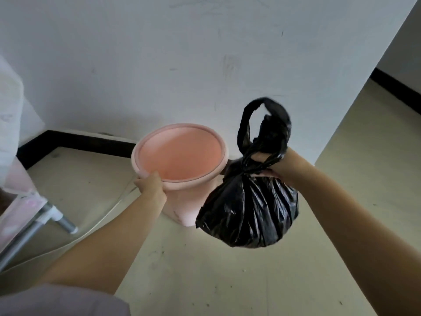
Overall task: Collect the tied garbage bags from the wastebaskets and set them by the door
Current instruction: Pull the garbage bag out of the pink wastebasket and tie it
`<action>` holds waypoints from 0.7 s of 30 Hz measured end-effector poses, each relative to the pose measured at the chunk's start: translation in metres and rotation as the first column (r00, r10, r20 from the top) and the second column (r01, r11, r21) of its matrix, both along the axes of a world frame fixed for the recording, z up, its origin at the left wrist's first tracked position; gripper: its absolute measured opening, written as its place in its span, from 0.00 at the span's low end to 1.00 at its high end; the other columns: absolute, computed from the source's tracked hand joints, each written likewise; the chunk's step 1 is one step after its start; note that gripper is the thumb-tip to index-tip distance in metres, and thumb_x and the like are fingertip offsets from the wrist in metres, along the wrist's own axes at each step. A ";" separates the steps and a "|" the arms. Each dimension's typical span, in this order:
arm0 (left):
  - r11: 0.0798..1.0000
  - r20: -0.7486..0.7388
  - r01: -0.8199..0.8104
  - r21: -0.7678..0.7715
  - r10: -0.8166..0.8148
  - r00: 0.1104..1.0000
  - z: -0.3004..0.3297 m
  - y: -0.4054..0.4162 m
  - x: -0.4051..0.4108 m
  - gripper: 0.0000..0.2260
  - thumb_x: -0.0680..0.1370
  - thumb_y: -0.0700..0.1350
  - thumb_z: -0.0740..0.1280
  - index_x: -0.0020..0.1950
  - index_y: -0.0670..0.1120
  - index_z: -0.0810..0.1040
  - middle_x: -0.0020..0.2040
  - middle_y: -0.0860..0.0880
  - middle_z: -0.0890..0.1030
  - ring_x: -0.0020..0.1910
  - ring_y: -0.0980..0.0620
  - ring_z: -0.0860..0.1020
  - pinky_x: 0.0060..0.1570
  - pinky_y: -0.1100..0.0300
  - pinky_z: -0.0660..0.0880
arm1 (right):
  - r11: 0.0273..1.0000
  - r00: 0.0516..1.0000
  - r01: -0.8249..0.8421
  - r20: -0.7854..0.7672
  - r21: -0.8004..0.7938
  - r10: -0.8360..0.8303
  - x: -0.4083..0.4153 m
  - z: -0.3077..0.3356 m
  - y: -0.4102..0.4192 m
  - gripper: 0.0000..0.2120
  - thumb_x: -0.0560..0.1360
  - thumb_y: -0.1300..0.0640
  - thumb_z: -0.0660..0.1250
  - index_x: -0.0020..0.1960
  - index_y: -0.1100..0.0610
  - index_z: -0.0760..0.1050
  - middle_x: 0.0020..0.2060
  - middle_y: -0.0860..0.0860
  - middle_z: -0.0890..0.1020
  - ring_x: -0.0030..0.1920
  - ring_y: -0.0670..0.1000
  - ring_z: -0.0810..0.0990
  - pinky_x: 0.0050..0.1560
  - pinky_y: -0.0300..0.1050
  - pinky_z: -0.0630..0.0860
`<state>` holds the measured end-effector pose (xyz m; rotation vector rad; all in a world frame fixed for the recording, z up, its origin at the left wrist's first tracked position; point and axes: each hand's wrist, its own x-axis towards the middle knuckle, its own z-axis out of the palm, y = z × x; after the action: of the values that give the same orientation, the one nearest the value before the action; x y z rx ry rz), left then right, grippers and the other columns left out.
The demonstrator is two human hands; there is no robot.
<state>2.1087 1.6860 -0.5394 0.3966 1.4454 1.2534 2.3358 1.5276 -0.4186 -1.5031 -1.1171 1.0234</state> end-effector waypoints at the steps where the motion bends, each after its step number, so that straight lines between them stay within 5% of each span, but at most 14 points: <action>1: 0.999 0.004 0.036 0.000 -0.036 0.999 0.000 -0.001 -0.003 0.24 0.74 0.39 0.64 0.69 0.46 0.64 0.61 0.45 0.73 0.57 0.43 0.75 0.59 0.43 0.75 | 0.996 1.000 -0.012 -0.019 -0.092 0.011 -0.001 -0.008 -0.005 0.08 0.77 0.67 0.62 0.41 0.57 0.74 0.38 0.53 0.80 0.38 0.50 0.81 0.37 0.40 0.82; 5: 0.992 -0.027 0.127 -0.001 -0.127 0.992 -0.006 -0.003 -0.009 0.27 0.75 0.53 0.64 0.71 0.44 0.65 0.63 0.43 0.75 0.58 0.43 0.77 0.61 0.44 0.74 | 0.937 0.998 0.049 -0.007 -0.345 -0.054 -0.008 -0.056 -0.009 0.03 0.76 0.65 0.64 0.48 0.61 0.75 0.46 0.58 0.81 0.41 0.51 0.81 0.39 0.42 0.83; 8: 0.981 -0.085 0.170 -0.090 -0.177 0.980 -0.013 -0.032 0.000 0.29 0.76 0.61 0.56 0.71 0.45 0.66 0.66 0.44 0.75 0.61 0.42 0.75 0.63 0.45 0.72 | 0.905 0.997 0.074 0.010 -0.419 -0.077 -0.021 -0.095 -0.021 0.08 0.76 0.63 0.66 0.55 0.61 0.73 0.51 0.58 0.79 0.47 0.52 0.81 0.48 0.48 0.82; 11: 0.920 -0.182 0.364 -0.144 -0.387 0.904 -0.009 -0.093 0.019 0.26 0.76 0.59 0.55 0.67 0.45 0.70 0.64 0.47 0.74 0.61 0.41 0.74 0.61 0.48 0.71 | 0.910 0.998 0.048 -0.010 -0.413 -0.057 -0.035 -0.105 -0.024 0.08 0.75 0.65 0.66 0.53 0.58 0.72 0.51 0.56 0.78 0.50 0.52 0.78 0.56 0.50 0.78; 14: 0.703 -0.215 0.709 0.054 -0.685 0.696 0.012 -0.137 0.039 0.21 0.71 0.57 0.64 0.62 0.52 0.73 0.60 0.47 0.78 0.59 0.48 0.77 0.62 0.51 0.74 | 0.932 0.984 -0.090 -0.178 -0.352 0.028 -0.047 -0.089 -0.021 0.10 0.76 0.64 0.65 0.56 0.56 0.73 0.54 0.55 0.79 0.52 0.49 0.79 0.61 0.48 0.76; 17: 0.191 -0.617 0.973 0.128 -0.753 0.230 0.035 -0.147 0.045 0.31 0.72 0.50 0.72 0.72 0.56 0.62 0.66 0.56 0.68 0.66 0.64 0.67 0.67 0.67 0.64 | 0.927 0.974 -0.210 -0.144 -0.312 0.172 -0.054 -0.078 -0.021 0.17 0.77 0.70 0.59 0.63 0.58 0.71 0.58 0.55 0.77 0.60 0.56 0.76 0.59 0.47 0.74; 19: 0.097 -0.733 0.994 0.049 -0.673 0.102 0.037 -0.136 0.043 0.32 0.72 0.42 0.72 0.73 0.50 0.62 0.65 0.53 0.70 0.66 0.58 0.69 0.64 0.69 0.65 | 0.897 0.962 -0.269 -0.149 -0.350 0.230 -0.053 -0.075 -0.021 0.17 0.76 0.68 0.61 0.63 0.57 0.71 0.54 0.55 0.79 0.57 0.57 0.78 0.62 0.54 0.75; 21: 0.100 -0.759 0.995 0.009 -0.647 0.072 0.042 -0.122 0.037 0.19 0.74 0.35 0.65 0.62 0.51 0.73 0.50 0.53 0.79 0.49 0.57 0.79 0.49 0.70 0.72 | 0.870 0.962 -0.271 -0.153 -0.412 0.227 -0.043 -0.071 -0.020 0.16 0.76 0.65 0.64 0.61 0.53 0.71 0.52 0.56 0.81 0.50 0.57 0.82 0.56 0.57 0.79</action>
<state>2.1460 1.5637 -0.4978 1.9842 0.8176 0.3458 2.2926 1.5075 -0.4894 -1.6511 -1.0776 1.5919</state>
